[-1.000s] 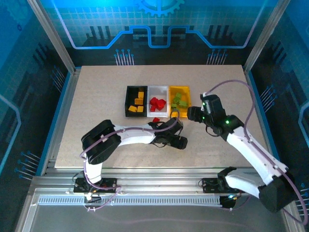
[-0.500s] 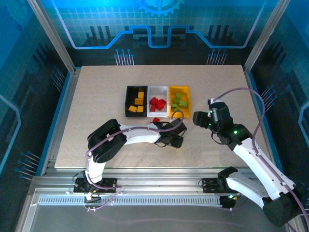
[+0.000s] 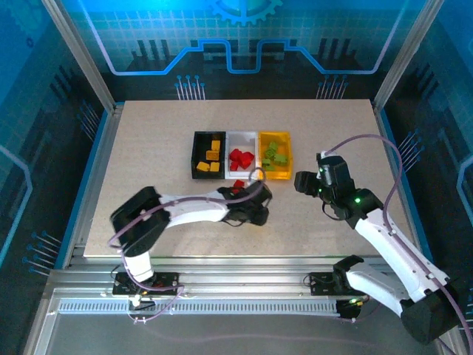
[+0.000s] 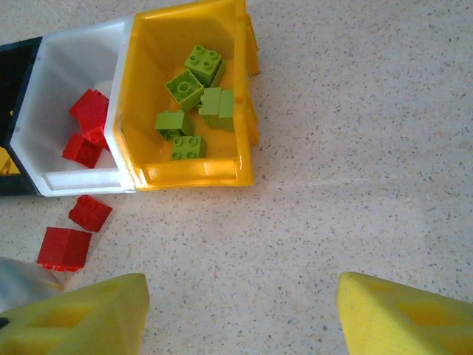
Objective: Sort the legos into containers by color
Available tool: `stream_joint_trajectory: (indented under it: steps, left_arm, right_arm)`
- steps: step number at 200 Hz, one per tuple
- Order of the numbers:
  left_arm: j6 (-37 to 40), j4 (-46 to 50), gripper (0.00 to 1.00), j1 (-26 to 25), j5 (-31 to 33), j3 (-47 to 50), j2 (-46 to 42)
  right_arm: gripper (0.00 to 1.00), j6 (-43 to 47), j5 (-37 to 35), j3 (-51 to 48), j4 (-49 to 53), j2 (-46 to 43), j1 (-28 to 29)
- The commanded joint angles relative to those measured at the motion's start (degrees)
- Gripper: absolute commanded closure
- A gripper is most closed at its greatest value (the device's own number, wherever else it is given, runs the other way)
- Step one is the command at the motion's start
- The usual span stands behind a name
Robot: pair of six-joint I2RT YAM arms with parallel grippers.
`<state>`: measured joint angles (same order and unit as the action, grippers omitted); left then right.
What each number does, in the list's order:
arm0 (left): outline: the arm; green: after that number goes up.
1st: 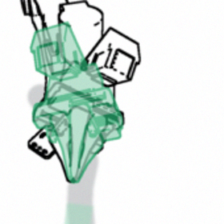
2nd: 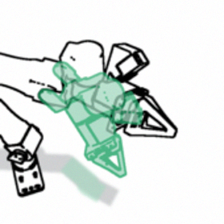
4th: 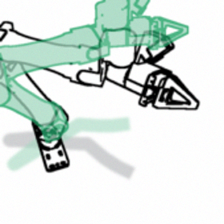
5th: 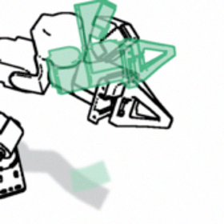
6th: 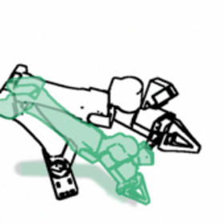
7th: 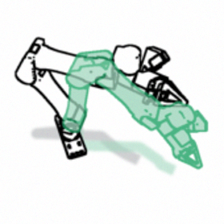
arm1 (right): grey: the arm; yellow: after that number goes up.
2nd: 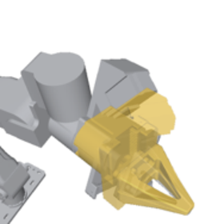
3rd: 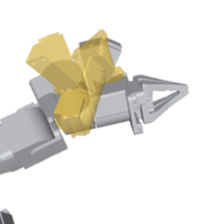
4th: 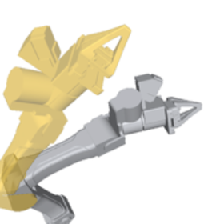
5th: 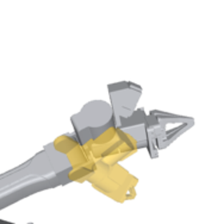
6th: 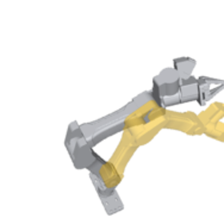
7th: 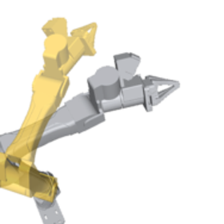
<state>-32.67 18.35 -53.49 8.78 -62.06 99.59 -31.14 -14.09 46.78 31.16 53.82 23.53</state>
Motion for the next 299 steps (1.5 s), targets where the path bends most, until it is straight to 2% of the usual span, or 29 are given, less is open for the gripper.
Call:
stream_joint_trajectory:
  steps: [1,34,60,96,111,125,164,189,216,257,299]
  left_arm:
    - [-0.92,1.97,0.65,5.23,4.36,2.01,-8.87]
    - [-2.4,3.14,0.63,17.47,5.04,1.52,-13.87]
    - [-2.23,2.43,0.62,25.92,3.87,-3.23,-9.76]
    - [-2.81,4.33,0.6,31.58,3.39,-12.56,-0.36]
    - [-3.28,5.9,0.57,32.95,3.2,-16.05,3.09]
    - [-3.54,6.88,0.5,33.73,3.18,-18.3,5.36]
    - [-4.15,7.11,0.17,33.73,-0.32,-20.06,5.03]
    - [-4.43,4.95,0.1,32.69,-3.13,-16.0,-1.14]
    - [-3.91,3.02,0.01,29.58,-4.78,-7.46,-9.25]
    - [0.12,1.4,0.01,23.03,-10.1,4.09,-15.99]
    - [9.38,3.83,0.04,15.74,-8.41,6.02,-13.33]
  right_arm:
    - [0.31,-1.2,1.25,-1.05,-1.86,0.73,-0.79]
    - [0.31,-1.47,1.8,-1.74,-3.37,2.6,-0.23]
    - [0.31,-1.22,2.1,-1.38,-3.73,5.19,0.85]
    - [0.31,-0.8,1.45,-0.91,-3.54,7.16,2.87]
    - [0.31,-0.77,1.25,-0.89,-3.47,7.18,3.49]
    - [0.31,-0.99,1.1,-0.79,-3.36,7.09,3.85]
    - [0.3,-1.13,1.54,-0.24,-2.94,7.09,4.29]
    - [0.3,-1.29,1.41,-0.27,-3.05,7.13,4.42]
    - [0.3,-1.61,1.37,-0.73,-3.62,7.21,4.46]
    - [0.3,-2.13,2.2,-1.21,-5.27,8.64,4.77]
    - [0.3,-2.92,2.28,-2.0,-6.62,9.72,5.01]
